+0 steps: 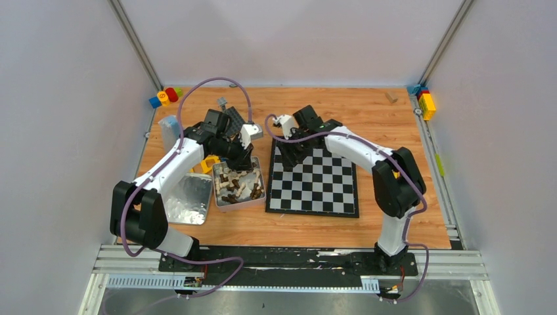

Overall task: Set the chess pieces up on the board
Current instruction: Place the chess piece on the chessboard.

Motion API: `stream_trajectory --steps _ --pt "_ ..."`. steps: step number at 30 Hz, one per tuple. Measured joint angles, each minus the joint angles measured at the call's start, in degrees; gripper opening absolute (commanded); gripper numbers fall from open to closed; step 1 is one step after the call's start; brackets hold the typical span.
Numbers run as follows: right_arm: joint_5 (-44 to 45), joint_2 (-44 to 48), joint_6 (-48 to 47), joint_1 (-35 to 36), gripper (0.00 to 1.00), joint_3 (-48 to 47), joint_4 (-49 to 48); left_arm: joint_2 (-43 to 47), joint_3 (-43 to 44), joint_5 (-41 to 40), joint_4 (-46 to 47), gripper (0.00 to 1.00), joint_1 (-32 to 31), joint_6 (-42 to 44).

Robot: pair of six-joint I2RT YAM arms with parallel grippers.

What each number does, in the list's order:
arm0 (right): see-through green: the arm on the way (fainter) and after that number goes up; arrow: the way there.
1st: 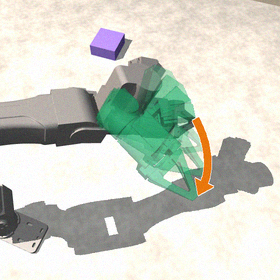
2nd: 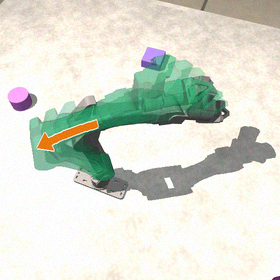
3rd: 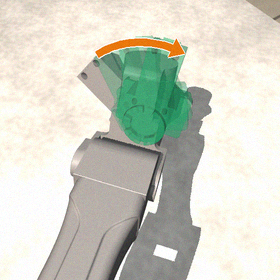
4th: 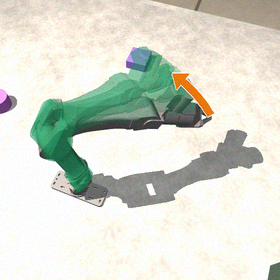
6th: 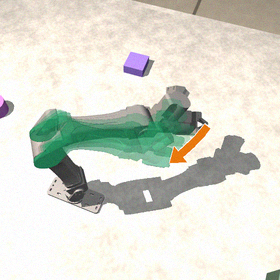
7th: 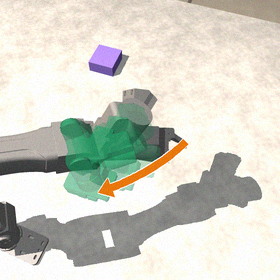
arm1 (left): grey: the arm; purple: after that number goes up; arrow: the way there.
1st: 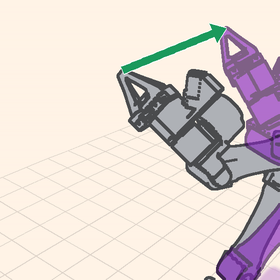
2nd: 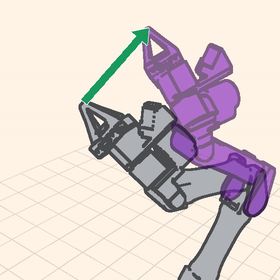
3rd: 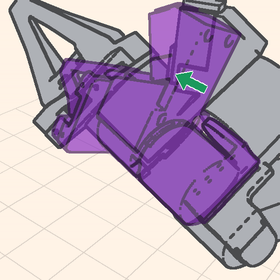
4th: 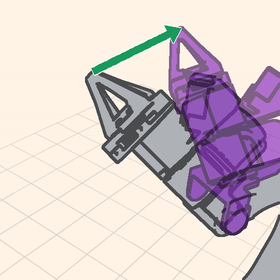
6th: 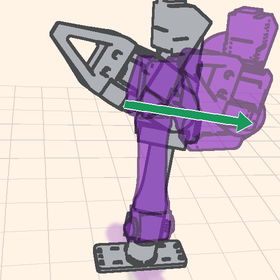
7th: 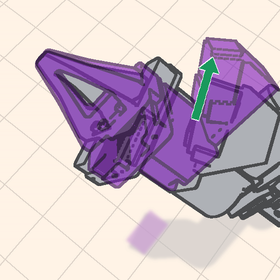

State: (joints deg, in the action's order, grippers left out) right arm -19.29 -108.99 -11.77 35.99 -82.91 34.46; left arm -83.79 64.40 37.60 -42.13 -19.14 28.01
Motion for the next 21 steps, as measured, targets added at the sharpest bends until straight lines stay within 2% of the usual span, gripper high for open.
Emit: stream_trajectory --steps 6,10,15,18,21 --pt "-12.59 8.98 3.06 -6.23 0.55 2.95 -3.45 -1.60 2.25 7.85 1.31 0.20 0.00 -4.61" --pt "-18.64 11.41 4.42 -8.04 0.59 3.06 -5.88 -5.35 5.25 14.32 6.38 0.19 0.00 -13.25" --pt "-24.83 11.61 6.32 -8.44 0.59 4.39 -7.54 -11.54 6.58 22.01 22.14 0.20 0.00 -32.37" --pt "-26.14 11.61 6.93 -9.14 0.58 5.27 -7.67 -14.80 5.95 24.98 34.60 0.20 0.00 -45.75" --pt "-26.56 11.72 7.26 -10.78 0.58 6.29 -8.09 -17.92 5.33 27.02 42.51 0.20 0.00 -55.71"
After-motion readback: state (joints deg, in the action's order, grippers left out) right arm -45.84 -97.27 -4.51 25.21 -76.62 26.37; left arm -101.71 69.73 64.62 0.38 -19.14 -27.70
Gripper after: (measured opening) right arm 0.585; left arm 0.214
